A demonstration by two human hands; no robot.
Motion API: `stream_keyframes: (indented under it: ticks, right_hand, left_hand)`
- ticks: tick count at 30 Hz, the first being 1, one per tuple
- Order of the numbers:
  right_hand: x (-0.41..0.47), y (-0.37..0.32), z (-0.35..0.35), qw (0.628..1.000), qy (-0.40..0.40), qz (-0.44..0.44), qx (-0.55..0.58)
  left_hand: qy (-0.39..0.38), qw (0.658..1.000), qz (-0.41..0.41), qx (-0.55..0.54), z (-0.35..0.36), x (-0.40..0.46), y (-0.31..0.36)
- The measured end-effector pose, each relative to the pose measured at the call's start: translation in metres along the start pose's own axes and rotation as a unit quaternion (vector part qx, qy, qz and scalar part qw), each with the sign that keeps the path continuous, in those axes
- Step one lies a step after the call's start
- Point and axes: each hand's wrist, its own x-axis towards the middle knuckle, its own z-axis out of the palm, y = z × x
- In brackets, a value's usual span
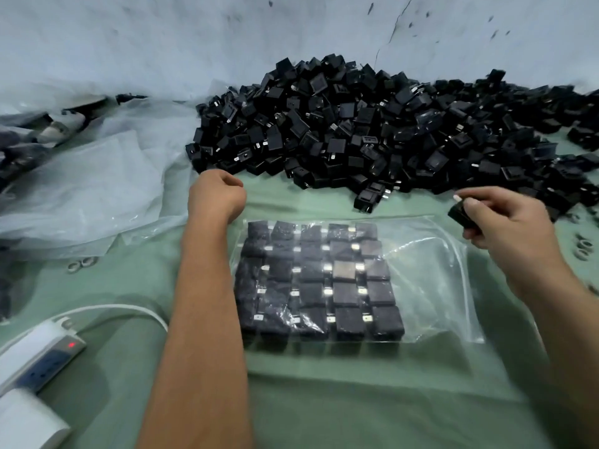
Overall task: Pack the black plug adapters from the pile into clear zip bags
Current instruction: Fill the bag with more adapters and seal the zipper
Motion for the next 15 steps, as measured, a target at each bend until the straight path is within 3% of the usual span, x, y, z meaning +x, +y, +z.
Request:
stream_keyframes:
  ticks: [4, 8, 11, 15]
  right_hand:
    - [-0.02, 0.02, -0.005, 0.998, -0.057, 0.023, 0.013]
    - [-0.025, 0.015, 0.002, 0.992, -0.124, 0.0, 0.014]
    - [-0.031, 0.012, 0.004, 0.978, -0.187, 0.029, 0.091]
    - [-0.033, 0.011, 0.004, 0.959, -0.25, 0.038, 0.127]
  left_hand:
    - [-0.03, 0.999, 0.012, -0.01, 0.003, -0.006, 0.007]
    - [-0.135, 0.987, 0.089, -0.004, 0.005, -0.018, 0.014]
    - [-0.201, 0.973, 0.109, 0.037, 0.006, -0.022, 0.016]
    - [-0.22, 0.967, 0.105, 0.072, 0.002, -0.019, 0.012]
